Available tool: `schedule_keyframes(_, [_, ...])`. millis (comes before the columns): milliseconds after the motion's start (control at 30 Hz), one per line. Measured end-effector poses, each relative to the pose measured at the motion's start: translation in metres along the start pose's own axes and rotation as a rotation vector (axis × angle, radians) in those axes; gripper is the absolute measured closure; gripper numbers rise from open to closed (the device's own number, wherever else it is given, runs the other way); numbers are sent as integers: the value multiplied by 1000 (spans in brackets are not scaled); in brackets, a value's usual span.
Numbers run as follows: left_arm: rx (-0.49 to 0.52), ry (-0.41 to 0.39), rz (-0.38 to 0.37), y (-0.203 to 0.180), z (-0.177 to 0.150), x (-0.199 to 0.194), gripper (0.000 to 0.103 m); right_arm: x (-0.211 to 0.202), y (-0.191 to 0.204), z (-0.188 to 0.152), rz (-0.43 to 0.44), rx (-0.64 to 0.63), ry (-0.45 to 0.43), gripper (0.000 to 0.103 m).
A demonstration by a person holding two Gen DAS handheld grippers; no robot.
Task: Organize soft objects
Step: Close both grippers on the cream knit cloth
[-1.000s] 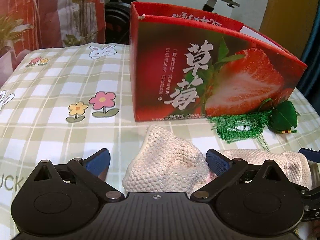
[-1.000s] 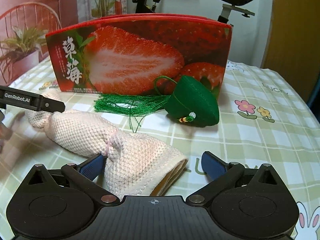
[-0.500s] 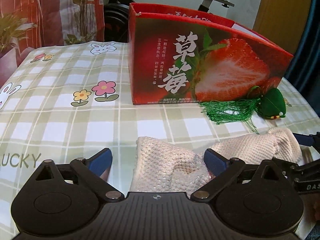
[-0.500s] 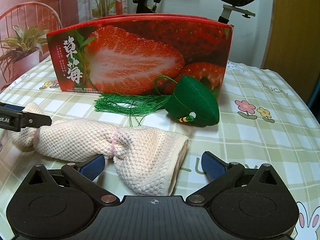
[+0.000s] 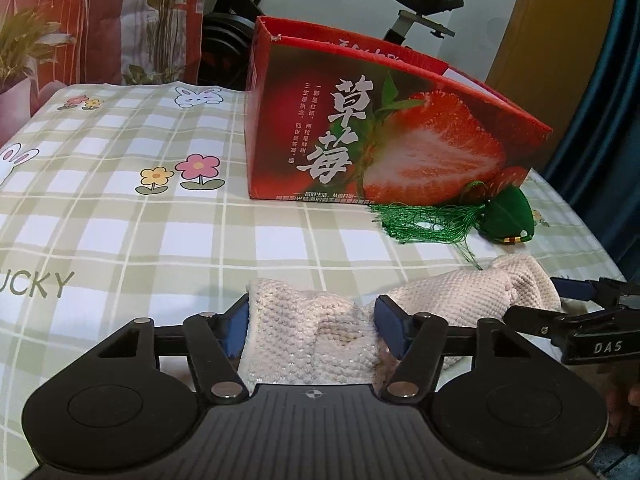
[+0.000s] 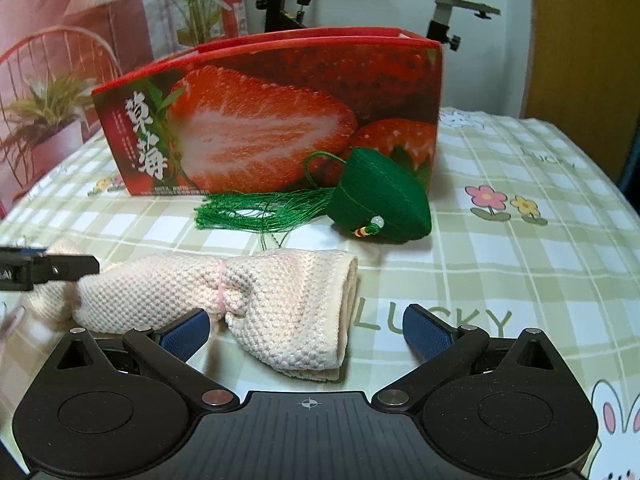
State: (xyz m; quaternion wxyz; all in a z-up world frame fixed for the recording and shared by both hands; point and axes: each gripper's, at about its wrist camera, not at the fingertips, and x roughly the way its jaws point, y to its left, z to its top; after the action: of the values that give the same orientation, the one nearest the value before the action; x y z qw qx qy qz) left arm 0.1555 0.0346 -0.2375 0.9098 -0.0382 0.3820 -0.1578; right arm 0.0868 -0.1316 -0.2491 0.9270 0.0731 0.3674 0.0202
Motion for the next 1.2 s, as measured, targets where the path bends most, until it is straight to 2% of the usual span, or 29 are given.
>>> schedule_keyframes(233, [-12, -5, -18, 2, -1, -3, 42, -9, -7, 1, 50, 62, -10, 4])
schedule_keyframes(300, [-38, -21, -29, 7, 3, -8, 45, -14, -6, 2, 58, 61, -34, 5])
schedule_keyframes(333, [-50, -32, -29, 8, 4, -11, 52, -16, -6, 4, 63, 57, -46, 5])
schedule_keyframes(433, [-112, -63, -45, 19, 12, -28, 53, -17, -7, 8, 78, 51, -64, 6])
schedule_keyframes(500, [-135, -64, -52, 23, 14, -35, 53, -14, -8, 10, 85, 53, -54, 12])
schedule_keyframes(600, [-149, -26, -53, 22, 10, -38, 52, -8, -9, 10, 99, 67, -33, 18])
schedule_keyframes(833, [-138, 50, -57, 17, 0, -22, 52, -6, -12, 5, 143, 75, -54, 22])
schedule_keyframes(1033, [-139, 67, -87, 16, -6, -16, 49, -6, -14, 1, 148, 86, -70, 37])
schedule_keyframes(1200, [-114, 61, -94, 12, -8, -14, 46, -8, -12, -1, 160, 68, -89, 57])
